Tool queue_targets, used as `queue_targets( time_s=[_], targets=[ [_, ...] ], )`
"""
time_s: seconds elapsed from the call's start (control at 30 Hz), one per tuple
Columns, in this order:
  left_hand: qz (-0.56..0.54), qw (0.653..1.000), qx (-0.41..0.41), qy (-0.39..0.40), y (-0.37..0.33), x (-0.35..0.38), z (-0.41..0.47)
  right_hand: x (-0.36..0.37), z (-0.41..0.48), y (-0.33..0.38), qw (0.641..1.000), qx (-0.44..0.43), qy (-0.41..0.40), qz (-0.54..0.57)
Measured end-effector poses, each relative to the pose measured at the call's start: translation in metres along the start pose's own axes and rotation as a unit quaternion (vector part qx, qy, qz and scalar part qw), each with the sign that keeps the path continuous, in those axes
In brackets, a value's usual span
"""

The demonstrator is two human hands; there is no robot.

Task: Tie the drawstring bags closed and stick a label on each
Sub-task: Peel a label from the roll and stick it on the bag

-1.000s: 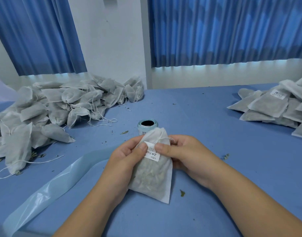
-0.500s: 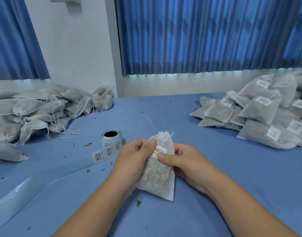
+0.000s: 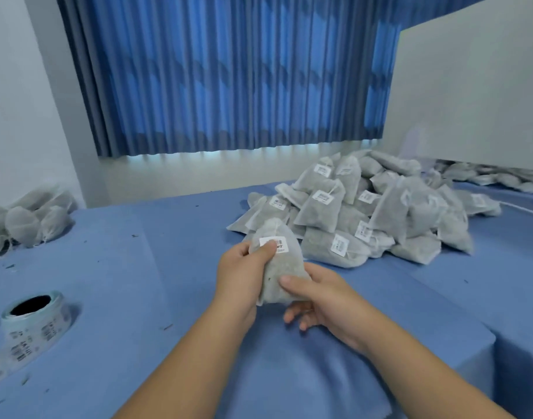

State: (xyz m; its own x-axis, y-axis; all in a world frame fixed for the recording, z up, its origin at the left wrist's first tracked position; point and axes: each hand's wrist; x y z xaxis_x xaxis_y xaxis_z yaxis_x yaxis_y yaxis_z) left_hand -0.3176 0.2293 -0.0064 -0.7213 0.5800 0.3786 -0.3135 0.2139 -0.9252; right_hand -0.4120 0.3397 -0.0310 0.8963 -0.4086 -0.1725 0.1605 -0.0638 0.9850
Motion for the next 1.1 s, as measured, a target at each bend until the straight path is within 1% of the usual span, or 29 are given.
queue_targets(
  time_s=[0.07,0.2,0.27,0.33,0.4,0.47,0.53,0.63,0.7,0.87,1.0,1.1],
  targets=[
    [-0.031,0.999,0.006,0.013,0.0,0.02,0.009,-0.015,-0.003,-0.002,0.998,-0.007,-0.032,0.047],
    [-0.054,0.996,0.024,0.062,-0.003,0.052,0.018,-0.049,0.008,0.013,0.98,-0.021,-0.144,0.132],
    [-0.073,0.995,0.028,0.067,-0.002,0.059,0.02,-0.072,0.02,0.035,0.954,-0.042,-0.214,0.204],
    [-0.097,0.993,0.022,0.062,-0.001,0.061,0.018,-0.1,0.031,0.06,0.914,-0.06,-0.288,0.28],
    [-0.097,0.993,0.016,0.062,0.002,0.059,0.013,-0.122,0.039,0.076,0.882,-0.043,-0.358,0.303],
    [-0.09,0.994,0.013,0.062,0.002,0.053,0.009,-0.13,0.045,0.074,0.874,-0.01,-0.389,0.291],
    [-0.093,0.994,0.006,0.054,-0.001,0.043,0.008,-0.122,0.052,0.061,0.889,0.026,-0.369,0.272],
    [-0.11,0.993,-0.014,0.033,-0.011,0.027,0.007,-0.092,0.06,0.039,0.921,0.07,-0.302,0.238],
    [-0.124,0.992,-0.025,0.017,-0.018,0.015,0.007,-0.068,0.066,0.03,0.934,0.086,-0.268,0.218],
    [-0.12,0.992,-0.028,-0.023,-0.046,-0.024,0.008,0.002,0.082,0.032,0.966,0.089,-0.165,0.179],
    [-0.078,0.996,-0.021,-0.044,-0.072,-0.07,0.0,0.066,0.094,0.045,0.977,0.081,-0.086,0.176],
    [-0.021,0.997,-0.006,-0.07,-0.091,-0.111,-0.009,0.116,0.102,0.052,0.982,0.073,-0.038,0.17]
  ],
)
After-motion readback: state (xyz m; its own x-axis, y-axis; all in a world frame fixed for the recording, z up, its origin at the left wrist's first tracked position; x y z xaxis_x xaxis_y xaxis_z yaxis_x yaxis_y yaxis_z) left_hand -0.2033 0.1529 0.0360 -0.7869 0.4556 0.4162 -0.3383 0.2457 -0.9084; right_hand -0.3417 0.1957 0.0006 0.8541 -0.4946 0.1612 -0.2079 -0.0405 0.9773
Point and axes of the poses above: each hand's wrist, its own z-axis towards the middle knuckle, its own x-axis out of the palm, y = z × x, and after that the axes turned 13 degrees about -z, right-handed
